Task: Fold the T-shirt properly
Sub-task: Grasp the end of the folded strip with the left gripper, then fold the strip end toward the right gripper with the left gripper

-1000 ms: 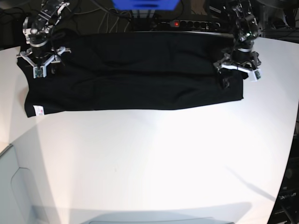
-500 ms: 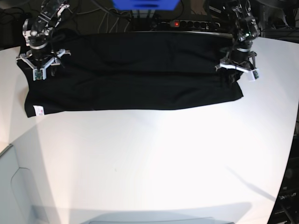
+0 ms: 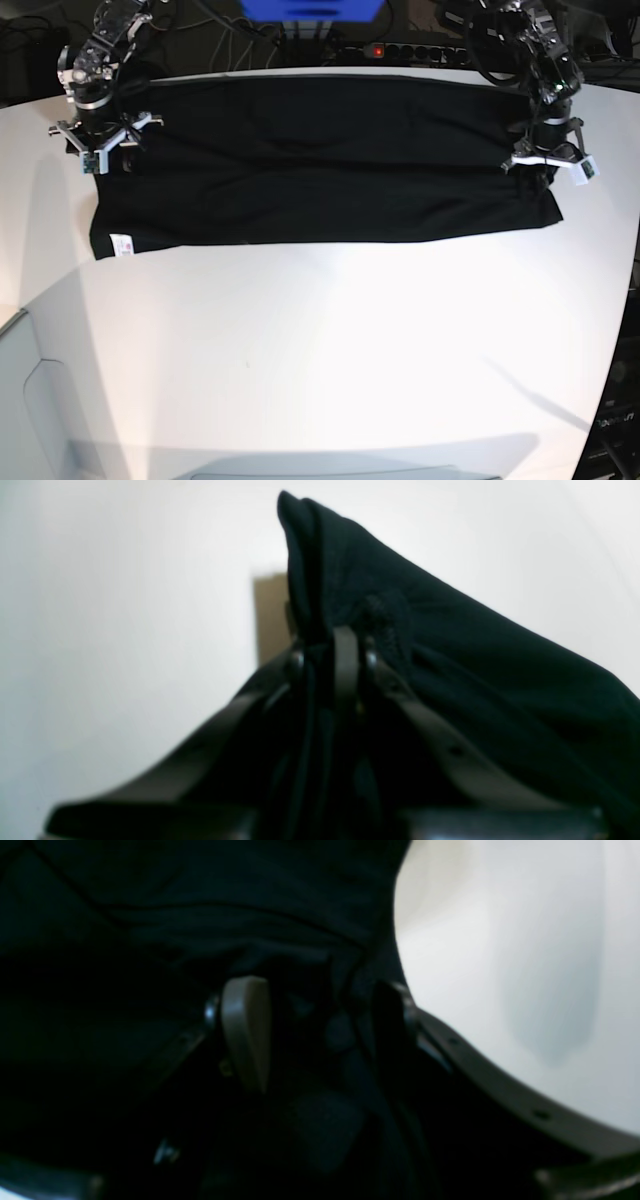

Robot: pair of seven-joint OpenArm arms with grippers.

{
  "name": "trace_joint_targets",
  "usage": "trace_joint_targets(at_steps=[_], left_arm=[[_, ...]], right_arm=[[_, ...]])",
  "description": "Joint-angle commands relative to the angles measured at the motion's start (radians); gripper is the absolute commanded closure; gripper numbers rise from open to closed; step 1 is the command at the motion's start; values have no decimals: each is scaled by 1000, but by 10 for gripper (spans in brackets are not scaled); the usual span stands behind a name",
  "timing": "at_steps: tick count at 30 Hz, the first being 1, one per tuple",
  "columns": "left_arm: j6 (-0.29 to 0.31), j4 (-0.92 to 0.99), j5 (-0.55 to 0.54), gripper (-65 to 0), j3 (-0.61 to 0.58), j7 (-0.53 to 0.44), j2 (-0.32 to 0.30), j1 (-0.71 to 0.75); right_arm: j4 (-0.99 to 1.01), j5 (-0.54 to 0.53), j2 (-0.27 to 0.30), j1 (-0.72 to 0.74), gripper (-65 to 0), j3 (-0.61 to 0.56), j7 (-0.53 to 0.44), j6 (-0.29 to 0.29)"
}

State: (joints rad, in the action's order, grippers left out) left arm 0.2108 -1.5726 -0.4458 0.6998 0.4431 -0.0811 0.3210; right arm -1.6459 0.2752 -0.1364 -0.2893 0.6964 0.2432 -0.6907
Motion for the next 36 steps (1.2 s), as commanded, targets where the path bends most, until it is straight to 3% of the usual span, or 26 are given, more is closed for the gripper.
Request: trace_joint_targets(at_steps=[1, 7, 12, 18, 22, 27, 29, 33, 36], left_arm=[[3, -24, -5, 0, 8, -27, -12, -4], [3, -93, -8, 0, 10, -27, -10, 5], [2, -272, -9, 0, -4, -27, 1, 34], [-9, -384, 6, 0, -160, -27, 45, 69], [-12, -380, 170, 0, -322, -31, 86, 71], [-12, -380, 436, 0, -411, -34, 238, 71], [-12, -380, 528, 0, -458, -34, 238, 71], [-12, -380, 575, 0, -604, -34, 238, 86], [-26, -380, 575, 0, -644, -34, 238, 83]], right_arm=[[14, 40, -10, 2, -329, 1, 55, -7], [37, 40, -12, 3, -328, 1, 54, -7], [37, 40, -12, 5, -328, -1, 54, -7], [37, 40, -13, 5, -328, -1, 54, -7], [37, 40, -13, 3, -328, -1, 54, -7], [33, 40, -13, 0, -328, -1, 54, -7], [33, 40, -13, 0, -328, -1, 54, -7], [33, 40, -13, 0, -328, -1, 54, -7], [31, 40, -13, 0, -328, -2, 54, -7]])
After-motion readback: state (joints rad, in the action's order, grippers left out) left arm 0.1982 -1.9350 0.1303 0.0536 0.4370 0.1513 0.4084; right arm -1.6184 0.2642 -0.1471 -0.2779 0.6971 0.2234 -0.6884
